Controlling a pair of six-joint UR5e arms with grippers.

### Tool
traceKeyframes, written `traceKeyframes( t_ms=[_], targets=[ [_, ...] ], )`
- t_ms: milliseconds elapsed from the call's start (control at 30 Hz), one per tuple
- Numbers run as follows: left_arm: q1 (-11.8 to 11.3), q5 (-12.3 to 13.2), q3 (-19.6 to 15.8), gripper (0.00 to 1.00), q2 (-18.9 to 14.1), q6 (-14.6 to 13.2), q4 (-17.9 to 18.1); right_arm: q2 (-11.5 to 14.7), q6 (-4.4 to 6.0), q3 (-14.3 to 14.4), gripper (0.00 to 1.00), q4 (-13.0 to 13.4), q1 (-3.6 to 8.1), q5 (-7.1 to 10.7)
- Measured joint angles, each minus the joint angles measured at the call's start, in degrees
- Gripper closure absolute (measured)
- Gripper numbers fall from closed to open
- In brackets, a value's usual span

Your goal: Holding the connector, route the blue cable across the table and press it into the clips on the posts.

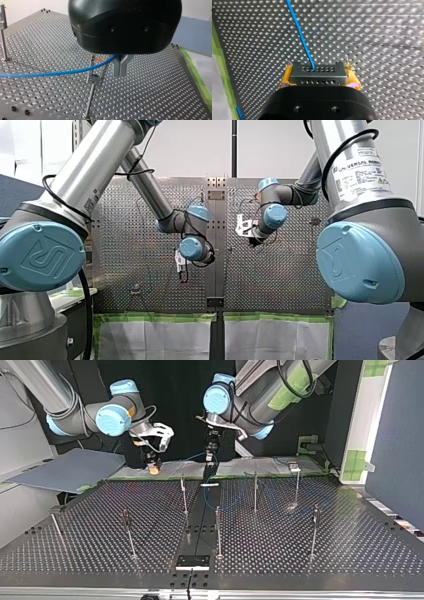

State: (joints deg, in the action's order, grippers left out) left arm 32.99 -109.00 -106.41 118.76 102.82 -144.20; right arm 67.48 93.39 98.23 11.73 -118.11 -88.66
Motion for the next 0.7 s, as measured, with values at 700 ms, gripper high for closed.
traceKeyframes(
  t_ms=[700],
  targets=[
    [-0.8,3.7,10.5,1.0,4.5,1.9,-3.4,-1.9,0.65,0.0,1.0,3.5,1.15,2.98]
  ],
)
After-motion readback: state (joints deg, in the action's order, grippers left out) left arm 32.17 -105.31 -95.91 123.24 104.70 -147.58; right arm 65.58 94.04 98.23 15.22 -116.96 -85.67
